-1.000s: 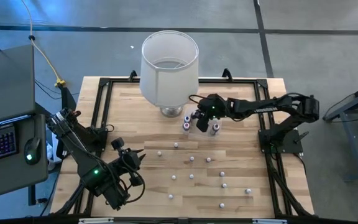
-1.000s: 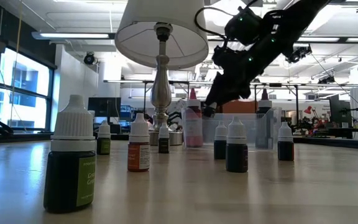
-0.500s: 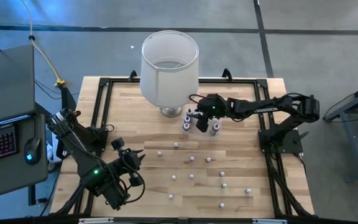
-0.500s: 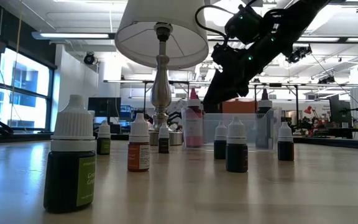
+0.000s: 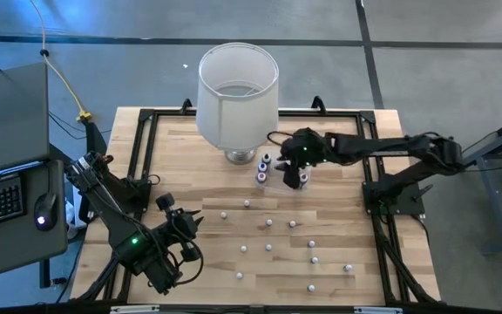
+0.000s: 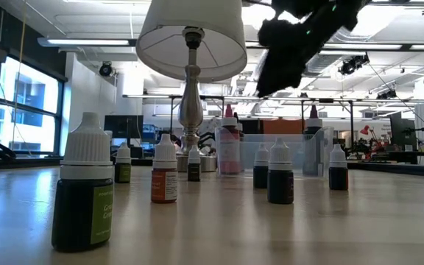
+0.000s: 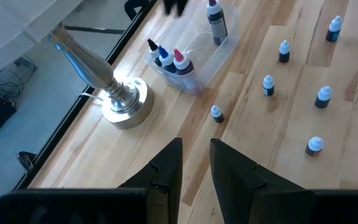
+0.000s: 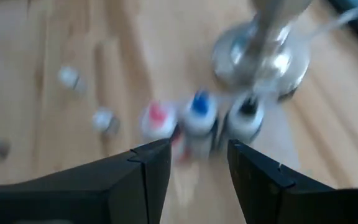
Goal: Pick & Place food coloring
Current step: Adjust the large violet food coloring bottle on the transparent bin
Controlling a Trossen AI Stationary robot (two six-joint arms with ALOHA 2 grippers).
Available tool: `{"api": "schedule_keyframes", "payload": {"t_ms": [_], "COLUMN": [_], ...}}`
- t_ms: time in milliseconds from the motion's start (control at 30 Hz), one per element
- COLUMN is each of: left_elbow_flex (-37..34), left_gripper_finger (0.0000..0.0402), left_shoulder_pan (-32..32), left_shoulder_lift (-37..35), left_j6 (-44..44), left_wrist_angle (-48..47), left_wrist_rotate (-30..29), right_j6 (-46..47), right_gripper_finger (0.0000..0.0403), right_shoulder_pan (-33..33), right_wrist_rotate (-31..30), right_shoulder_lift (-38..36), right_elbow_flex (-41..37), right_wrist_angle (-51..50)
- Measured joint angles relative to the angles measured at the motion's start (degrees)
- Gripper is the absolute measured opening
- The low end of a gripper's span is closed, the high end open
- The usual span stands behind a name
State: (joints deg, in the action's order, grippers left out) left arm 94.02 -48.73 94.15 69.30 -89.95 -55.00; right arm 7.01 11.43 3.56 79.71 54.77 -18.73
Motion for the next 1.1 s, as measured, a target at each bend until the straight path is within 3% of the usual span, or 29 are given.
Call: {"api": "schedule_keyframes", "payload": {"t_ms": [200, 300, 433, 667, 967, 1100], "left_elbow_flex": [0.00, 0.00, 0.00, 0.00, 0.00, 0.00], "left_gripper_finger": [0.0078, 0.0078, 0.0078, 0.0078, 0.0078, 0.0078], "left_shoulder_pan": [0.00, 0.00, 0.00, 0.00, 0.00, 0.00], "left_shoulder_lift": [0.00, 0.00, 0.00, 0.00, 0.00, 0.00], "left_j6": [0.19, 0.19, 0.19, 3.17, 3.02, 3.01], "left_wrist_angle": [0.38, 0.41, 0.43, 0.55, 0.45, 0.41], "left_wrist_rotate": [-0.19, -1.54, -2.81, -2.07, -2.16, -1.77], "right_j6": [5.33, 5.84, 4.23, 3.08, 1.96, -1.09], "right_gripper_finger": [0.0152, 0.0152, 0.0152, 0.0152, 0.0152, 0.0152], "right_shoulder_pan": [-6.84, -9.09, -10.30, -10.32, -8.29, -7.09], "right_wrist_rotate": [0.90, -5.51, -13.26, -11.50, -17.26, -14.73], "right_shoulder_lift": [-2.50, -2.47, -2.28, -2.26, -2.26, -2.26], "right_elbow_flex": [3.23, 3.22, 3.23, 3.23, 3.23, 3.23], "right_wrist_angle": [-23.94, -30.22, -30.21, -29.15, -30.17, -29.70]}}
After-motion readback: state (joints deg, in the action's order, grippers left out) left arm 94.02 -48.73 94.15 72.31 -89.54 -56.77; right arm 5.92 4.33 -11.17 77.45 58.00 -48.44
